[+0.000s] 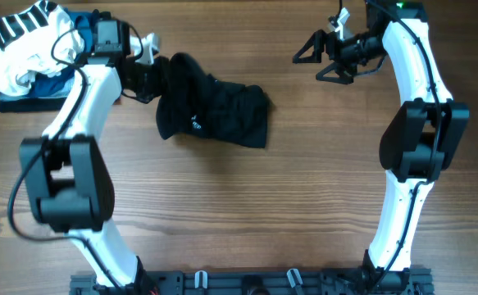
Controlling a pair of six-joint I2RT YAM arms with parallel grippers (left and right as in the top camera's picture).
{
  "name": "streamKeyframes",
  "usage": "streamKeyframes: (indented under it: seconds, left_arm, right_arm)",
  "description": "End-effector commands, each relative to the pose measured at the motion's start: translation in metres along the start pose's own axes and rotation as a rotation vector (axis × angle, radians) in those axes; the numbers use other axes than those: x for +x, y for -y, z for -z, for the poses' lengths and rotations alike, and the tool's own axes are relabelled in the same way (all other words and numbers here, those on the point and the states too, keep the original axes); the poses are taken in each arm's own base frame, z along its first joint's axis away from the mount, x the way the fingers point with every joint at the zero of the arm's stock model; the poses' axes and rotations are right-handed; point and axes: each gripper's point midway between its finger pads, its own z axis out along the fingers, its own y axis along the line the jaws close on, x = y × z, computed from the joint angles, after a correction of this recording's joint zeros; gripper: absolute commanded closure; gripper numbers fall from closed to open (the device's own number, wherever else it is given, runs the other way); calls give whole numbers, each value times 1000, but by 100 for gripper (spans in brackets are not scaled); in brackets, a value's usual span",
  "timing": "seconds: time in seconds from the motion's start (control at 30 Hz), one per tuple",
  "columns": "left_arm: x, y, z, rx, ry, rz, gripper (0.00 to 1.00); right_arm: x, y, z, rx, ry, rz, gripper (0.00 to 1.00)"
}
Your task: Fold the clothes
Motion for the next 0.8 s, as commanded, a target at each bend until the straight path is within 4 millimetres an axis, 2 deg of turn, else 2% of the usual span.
streamKeyframes:
  seconds: [0.0, 0.17, 0.47, 0.67, 0.77]
  left_arm:
    - [-13, 19, 41, -33, 104, -23, 96]
    - [2, 7, 39, -129, 60, 3, 96]
    - [14, 13, 16, -298, 59, -72, 96]
    - [38, 30, -17, -293, -23, -117, 96]
    - [58, 40, -47, -299, -82, -144, 96]
  right_arm:
    - [-1, -8, 9, 7, 13, 46, 0]
    - [2, -9, 8, 6, 2, 38, 0]
    - [8, -14, 3, 7, -22, 36, 0]
    - [14, -9, 0, 49, -47, 28, 0]
    - [18, -10, -1, 49, -62, 34, 0]
